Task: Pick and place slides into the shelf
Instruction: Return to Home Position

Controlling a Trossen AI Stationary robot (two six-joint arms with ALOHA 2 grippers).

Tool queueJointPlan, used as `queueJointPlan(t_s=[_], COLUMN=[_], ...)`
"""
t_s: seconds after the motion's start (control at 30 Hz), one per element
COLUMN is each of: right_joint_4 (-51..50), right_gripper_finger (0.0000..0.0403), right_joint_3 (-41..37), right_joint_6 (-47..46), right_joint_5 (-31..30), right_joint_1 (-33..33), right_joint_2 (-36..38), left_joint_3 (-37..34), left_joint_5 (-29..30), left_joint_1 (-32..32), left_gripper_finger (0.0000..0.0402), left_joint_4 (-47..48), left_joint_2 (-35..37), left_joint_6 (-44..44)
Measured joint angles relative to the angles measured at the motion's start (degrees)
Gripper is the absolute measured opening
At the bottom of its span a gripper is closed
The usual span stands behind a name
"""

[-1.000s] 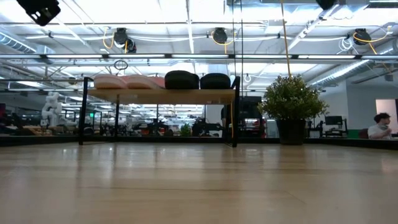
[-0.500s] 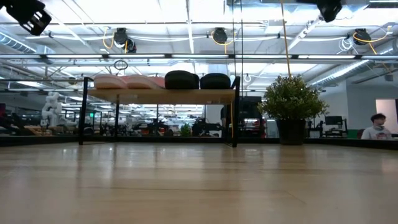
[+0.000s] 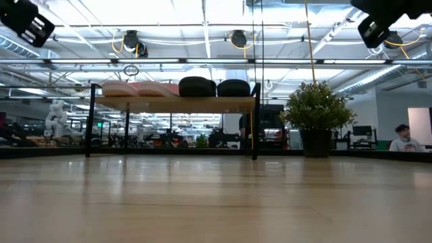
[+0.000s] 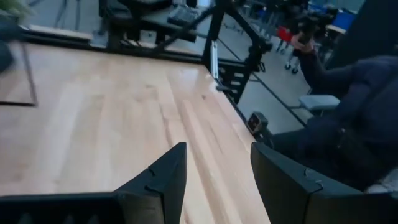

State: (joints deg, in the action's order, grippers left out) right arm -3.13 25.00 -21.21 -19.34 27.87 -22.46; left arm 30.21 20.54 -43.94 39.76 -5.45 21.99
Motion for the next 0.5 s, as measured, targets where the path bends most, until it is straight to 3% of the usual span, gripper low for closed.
queueJointPlan(t_s=[0.2,0.5], right_joint_4=[0.36,7.56], right_gripper_finger=[0.0128,0.0128], right_joint_3=[-4.22,-11.41], right_joint_6=[0.49,-0.31], right_joint_5=[0.18,0.23], right_joint_1=[-0.01,-0.68], right_joint_2=[5.17,5.72], left_joint_3=[-9.71,-16.28], left_joint_5=[-5.57,-4.02], left_joint_1=[-0.13,0.05], left_gripper_finger=[0.0175,0.0175], left_joint_4=[-13.9,-21.28], left_joint_2=[-0.02,-0.07], left_joint_6=[-3.03,-5.2])
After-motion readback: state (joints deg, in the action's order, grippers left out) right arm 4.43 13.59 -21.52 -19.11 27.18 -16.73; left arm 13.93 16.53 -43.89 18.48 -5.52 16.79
